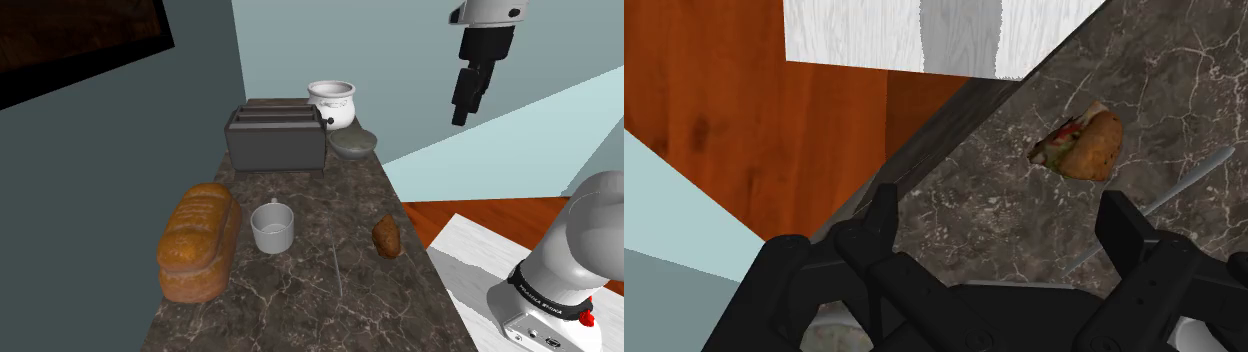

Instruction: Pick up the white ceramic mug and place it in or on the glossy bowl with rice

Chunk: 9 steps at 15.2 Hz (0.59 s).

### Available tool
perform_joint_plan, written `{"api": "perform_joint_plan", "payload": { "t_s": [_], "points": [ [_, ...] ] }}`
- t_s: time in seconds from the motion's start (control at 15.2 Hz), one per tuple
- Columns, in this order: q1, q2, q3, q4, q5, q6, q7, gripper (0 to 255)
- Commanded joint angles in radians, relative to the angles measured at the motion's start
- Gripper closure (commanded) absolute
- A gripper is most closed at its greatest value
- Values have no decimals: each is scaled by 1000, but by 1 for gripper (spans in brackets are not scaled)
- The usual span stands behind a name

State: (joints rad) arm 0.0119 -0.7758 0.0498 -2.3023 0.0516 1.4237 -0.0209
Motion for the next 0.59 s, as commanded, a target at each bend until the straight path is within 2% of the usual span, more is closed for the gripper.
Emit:
{"api": "perform_joint_plan", "payload": {
  "t_s": [0.0,0.53],
  "points": [
    [0,0,0,0,0,0,0,0],
    [34,165,152,1,82,176,158,0]
  ]
}}
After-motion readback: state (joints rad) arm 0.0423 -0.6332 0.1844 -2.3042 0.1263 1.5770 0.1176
